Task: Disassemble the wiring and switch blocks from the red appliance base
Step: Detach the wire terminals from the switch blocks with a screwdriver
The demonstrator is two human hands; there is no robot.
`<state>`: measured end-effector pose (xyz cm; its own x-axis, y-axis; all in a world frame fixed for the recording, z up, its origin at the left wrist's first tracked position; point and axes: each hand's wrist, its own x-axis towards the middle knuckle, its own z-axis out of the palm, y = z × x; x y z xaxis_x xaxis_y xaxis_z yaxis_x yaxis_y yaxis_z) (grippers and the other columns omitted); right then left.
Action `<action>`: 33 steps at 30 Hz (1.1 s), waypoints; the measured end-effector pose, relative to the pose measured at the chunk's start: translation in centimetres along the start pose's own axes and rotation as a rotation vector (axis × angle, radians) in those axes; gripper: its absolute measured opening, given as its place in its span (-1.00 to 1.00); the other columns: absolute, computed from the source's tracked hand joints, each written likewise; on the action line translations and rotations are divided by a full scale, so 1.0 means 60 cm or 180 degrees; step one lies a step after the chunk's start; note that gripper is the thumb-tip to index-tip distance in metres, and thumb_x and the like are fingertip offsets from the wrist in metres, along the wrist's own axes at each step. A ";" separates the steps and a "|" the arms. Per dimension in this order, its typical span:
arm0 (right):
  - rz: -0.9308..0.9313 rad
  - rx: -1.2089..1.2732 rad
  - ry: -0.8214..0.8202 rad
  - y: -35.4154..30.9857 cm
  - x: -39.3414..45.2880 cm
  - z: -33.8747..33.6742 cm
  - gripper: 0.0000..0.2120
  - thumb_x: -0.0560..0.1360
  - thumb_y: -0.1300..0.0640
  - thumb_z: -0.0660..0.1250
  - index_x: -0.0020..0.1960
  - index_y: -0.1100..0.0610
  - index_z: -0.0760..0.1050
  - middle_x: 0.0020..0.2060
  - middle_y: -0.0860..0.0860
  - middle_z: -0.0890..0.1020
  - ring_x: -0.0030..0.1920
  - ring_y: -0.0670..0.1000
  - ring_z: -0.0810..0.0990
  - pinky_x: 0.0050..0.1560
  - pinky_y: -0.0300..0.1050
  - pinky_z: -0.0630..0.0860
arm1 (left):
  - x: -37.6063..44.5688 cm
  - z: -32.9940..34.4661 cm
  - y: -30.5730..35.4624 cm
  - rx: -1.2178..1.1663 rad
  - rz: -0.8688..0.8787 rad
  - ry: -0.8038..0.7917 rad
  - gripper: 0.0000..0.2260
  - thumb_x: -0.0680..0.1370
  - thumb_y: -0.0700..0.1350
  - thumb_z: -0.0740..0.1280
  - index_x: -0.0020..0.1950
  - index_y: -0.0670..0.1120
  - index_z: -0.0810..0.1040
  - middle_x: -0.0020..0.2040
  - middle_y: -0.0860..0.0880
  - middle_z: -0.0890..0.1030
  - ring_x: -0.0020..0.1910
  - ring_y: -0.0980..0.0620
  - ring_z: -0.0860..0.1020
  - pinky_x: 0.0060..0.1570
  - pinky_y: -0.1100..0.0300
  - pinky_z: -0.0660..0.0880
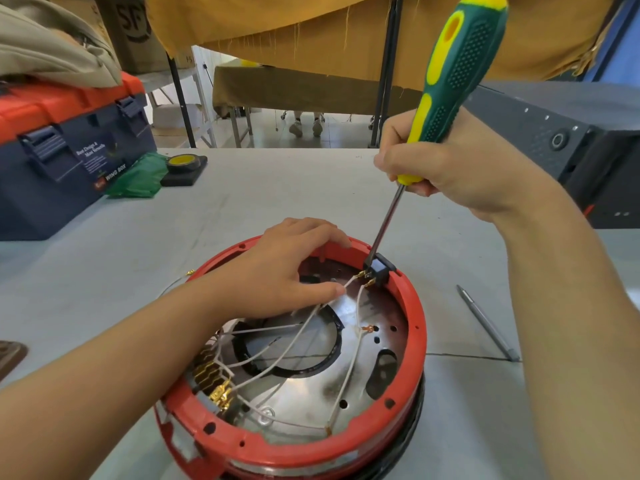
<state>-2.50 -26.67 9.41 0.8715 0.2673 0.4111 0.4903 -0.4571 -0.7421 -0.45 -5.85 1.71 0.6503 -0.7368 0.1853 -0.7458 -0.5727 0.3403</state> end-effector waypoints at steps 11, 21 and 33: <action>-0.0035 -0.0201 -0.0197 -0.008 0.003 0.009 -0.74 0.46 0.27 0.28 -0.39 0.12 0.37 -0.58 -0.13 0.38 -0.53 -0.17 0.34 -0.48 -0.37 0.30 | -0.003 0.000 0.006 -0.0155 -0.0186 -0.0212 -0.90 0.47 0.14 0.33 -0.14 0.16 0.58 0.44 0.15 0.23 0.40 0.18 0.12 0.41 0.07 0.11; 0.0134 0.0391 -0.0064 0.019 0.004 -0.002 -0.75 0.38 0.16 0.28 -0.45 0.06 0.34 -0.54 -0.10 0.39 -0.53 -0.11 0.30 -0.53 -0.35 0.25 | -0.004 0.000 0.011 -0.0191 -0.0288 -0.0297 -0.90 0.46 0.15 0.34 -0.19 0.17 0.60 0.45 0.17 0.20 0.42 0.16 0.10 0.42 0.05 0.10; 0.0252 0.0898 -0.0095 0.049 -0.001 -0.018 -0.74 0.41 0.15 0.30 -0.44 0.05 0.37 -0.52 -0.08 0.39 -0.53 -0.11 0.30 -0.52 -0.34 0.25 | -0.004 -0.001 0.016 -0.0212 -0.0357 -0.0372 -0.90 0.45 0.12 0.36 -0.21 0.15 0.61 0.45 0.18 0.18 0.43 0.15 0.09 0.43 -0.04 0.11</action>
<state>-1.09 -28.93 7.76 0.9043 0.2669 0.3333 0.3947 -0.2246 -0.8910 -1.32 -6.17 2.06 0.7048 -0.7085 0.0355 -0.6557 -0.6315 0.4138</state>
